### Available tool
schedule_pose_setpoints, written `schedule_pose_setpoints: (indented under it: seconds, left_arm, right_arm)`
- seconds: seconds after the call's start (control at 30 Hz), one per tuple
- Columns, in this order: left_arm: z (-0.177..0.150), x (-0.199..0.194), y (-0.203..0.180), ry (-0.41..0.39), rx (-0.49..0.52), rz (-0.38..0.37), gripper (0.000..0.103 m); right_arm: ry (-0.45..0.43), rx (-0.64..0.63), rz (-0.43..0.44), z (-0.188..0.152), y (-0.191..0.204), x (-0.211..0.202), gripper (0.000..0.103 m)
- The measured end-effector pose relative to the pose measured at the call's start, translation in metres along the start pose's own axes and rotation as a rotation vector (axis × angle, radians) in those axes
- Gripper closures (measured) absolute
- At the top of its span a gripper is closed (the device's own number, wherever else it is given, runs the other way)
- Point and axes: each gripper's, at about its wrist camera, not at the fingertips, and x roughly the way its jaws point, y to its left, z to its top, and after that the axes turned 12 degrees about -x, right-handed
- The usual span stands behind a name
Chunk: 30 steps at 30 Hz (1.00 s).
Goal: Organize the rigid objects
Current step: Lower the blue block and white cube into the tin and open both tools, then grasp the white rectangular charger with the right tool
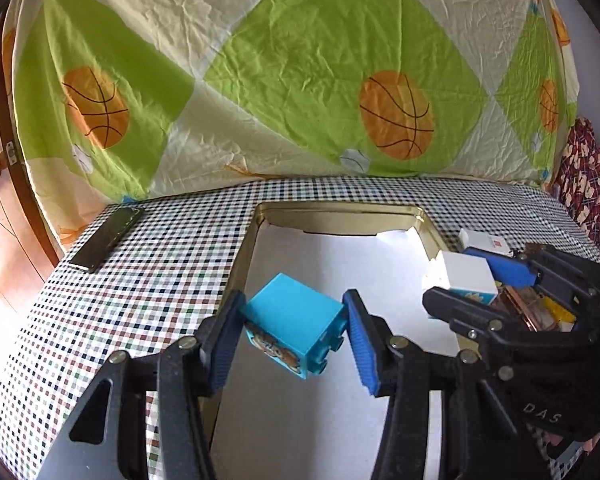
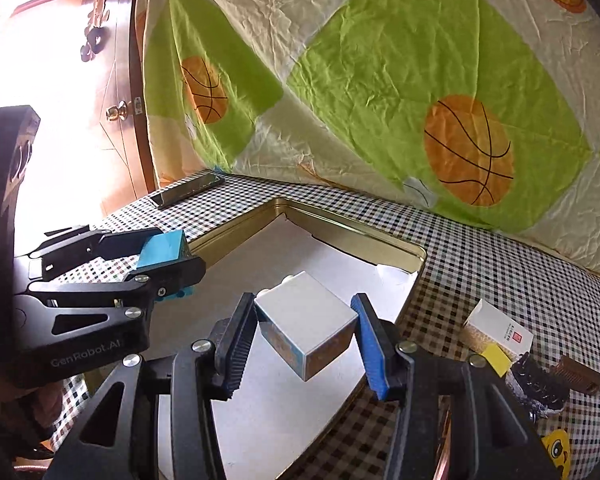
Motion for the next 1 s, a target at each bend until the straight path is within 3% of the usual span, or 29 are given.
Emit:
schedule_pose_setpoints:
  seconds: [0.17, 0.23, 0.3, 0.4, 0.53, 0.63, 0.7, 0.83, 1.0]
  left_arm:
    - [0.009, 0.019, 0.0, 0.068, 0.022, 0.038, 0.052]
    - [0.01, 0.028, 0.0, 0.099, 0.021, 0.053, 0.043]
    - [0.011, 0.03, 0.002, 0.096, 0.009, 0.066, 0.043]
    - [0.009, 0.016, 0.007, 0.055, -0.029, 0.026, 0.032]
    - [-0.007, -0.02, 0.006, -0.06, -0.077, -0.017, 0.018]
    - [-0.027, -0.046, -0.006, -0.138, -0.095, -0.078, 0.004]
    - [-0.042, -0.06, -0.019, -0.179, -0.096, -0.114, 0.002]
    - [-0.065, -0.067, -0.056, -0.185, -0.062, -0.188, 0.001]
    - [-0.084, -0.062, -0.1, -0.145, 0.022, -0.231, 0.001]
  right_arm:
    - [0.029, 0.006, -0.001, 0.004, -0.003, 0.018, 0.052]
    - [0.051, 0.005, -0.022, 0.005, -0.005, 0.025, 0.044]
    - [0.035, 0.024, -0.026, 0.003, -0.008, 0.021, 0.031]
    - [0.012, 0.044, -0.017, -0.007, -0.014, 0.001, 0.031]
    - [-0.039, 0.082, -0.016, -0.036, -0.025, -0.048, 0.03]
    - [-0.077, 0.085, -0.069, -0.067, -0.032, -0.092, 0.025]
    - [-0.084, 0.092, -0.136, -0.088, -0.041, -0.117, 0.022]
    - [-0.047, 0.152, -0.256, -0.122, -0.067, -0.145, 0.021]
    - [0.031, 0.267, -0.279, -0.148, -0.095, -0.143, 0.021]
